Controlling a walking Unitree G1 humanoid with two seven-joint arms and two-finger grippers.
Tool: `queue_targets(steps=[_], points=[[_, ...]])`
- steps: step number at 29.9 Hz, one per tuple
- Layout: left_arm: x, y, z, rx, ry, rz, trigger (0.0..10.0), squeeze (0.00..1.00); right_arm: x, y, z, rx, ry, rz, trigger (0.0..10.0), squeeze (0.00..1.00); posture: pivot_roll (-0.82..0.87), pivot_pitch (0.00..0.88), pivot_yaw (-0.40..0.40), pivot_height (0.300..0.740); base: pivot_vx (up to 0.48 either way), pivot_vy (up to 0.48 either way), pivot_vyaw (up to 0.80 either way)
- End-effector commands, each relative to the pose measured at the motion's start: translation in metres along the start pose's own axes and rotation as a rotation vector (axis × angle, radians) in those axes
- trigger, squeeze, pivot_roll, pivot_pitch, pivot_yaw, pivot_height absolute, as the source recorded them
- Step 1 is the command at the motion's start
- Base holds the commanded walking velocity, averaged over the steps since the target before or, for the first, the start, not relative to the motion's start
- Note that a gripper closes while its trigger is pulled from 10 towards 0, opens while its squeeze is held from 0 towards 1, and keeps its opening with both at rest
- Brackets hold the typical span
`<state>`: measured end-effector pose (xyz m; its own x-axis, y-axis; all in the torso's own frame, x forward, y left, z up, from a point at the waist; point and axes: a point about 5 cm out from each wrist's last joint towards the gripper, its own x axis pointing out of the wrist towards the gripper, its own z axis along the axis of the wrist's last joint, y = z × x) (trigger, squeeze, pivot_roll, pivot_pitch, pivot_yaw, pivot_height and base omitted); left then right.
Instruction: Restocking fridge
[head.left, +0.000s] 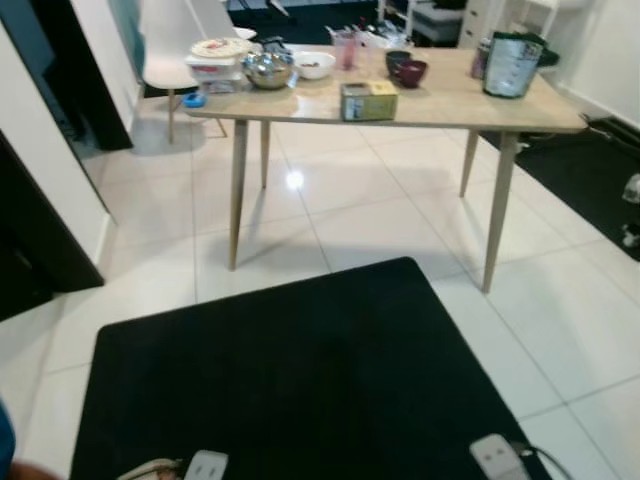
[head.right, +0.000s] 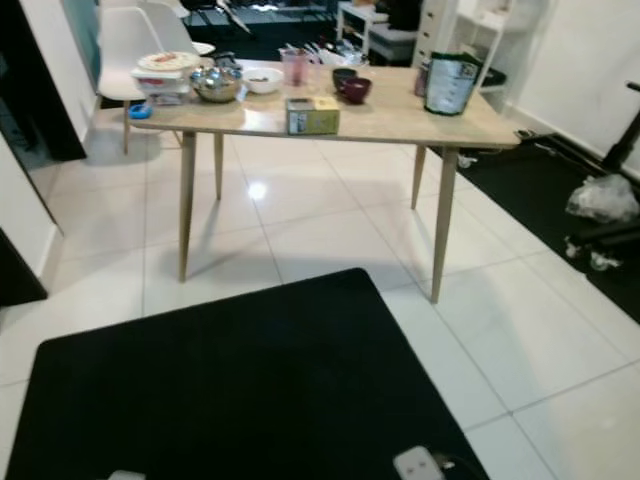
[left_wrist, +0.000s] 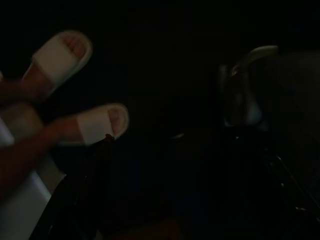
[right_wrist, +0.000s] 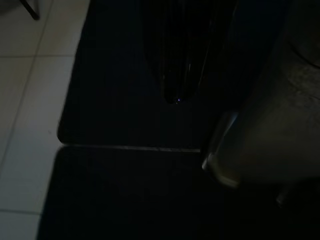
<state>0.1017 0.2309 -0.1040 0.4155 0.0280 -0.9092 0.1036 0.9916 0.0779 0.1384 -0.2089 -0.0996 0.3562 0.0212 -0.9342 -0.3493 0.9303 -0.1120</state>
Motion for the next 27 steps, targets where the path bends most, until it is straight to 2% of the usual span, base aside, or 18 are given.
queue_targets(steps=[1, 10, 13, 20, 27], points=[[0.001, 0.0, 0.006, 0.0, -0.015, 0.001, 10.0, 0.0, -0.001, -0.003, -0.008, 0.01, 0.027, -0.017, 10.0, 0.0, -0.04, 0.0, -0.008, 0.74, 0.412, 0.0, 0.0], [0.0, 0.004, 0.005, 0.022, -0.014, 0.005, 10.0, 0.0, -0.001, 0.002, -0.014, -0.035, 0.056, -0.016, 10.0, 0.0, -0.03, 0.0, -0.015, 0.74, 0.413, 0.0, 0.0], [0.0, 0.0, 0.0, 0.022, -0.001, -0.005, 10.0, 0.0, -0.003, -0.003, -0.024, -0.052, 0.086, -0.024, 10.0, 0.0, -0.02, 0.0, -0.026, 0.74, 0.412, 0.0, -0.79], [0.0, -0.006, -0.006, 0.007, 0.011, -0.012, 10.0, 0.0, -0.004, -0.01, -0.023, -0.043, 0.079, -0.039, 10.0, 0.0, -0.02, 0.0, -0.044, 0.74, 0.412, 0.0, -0.79], [-0.001, -0.01, -0.01, -0.005, 0.018, -0.015, 10.0, 0.0, -0.004, -0.013, -0.018, -0.059, 0.06, -0.044, 10.0, 0.0, -0.02, 0.0, -0.06, 0.74, 0.415, 0.0, 0.0]])
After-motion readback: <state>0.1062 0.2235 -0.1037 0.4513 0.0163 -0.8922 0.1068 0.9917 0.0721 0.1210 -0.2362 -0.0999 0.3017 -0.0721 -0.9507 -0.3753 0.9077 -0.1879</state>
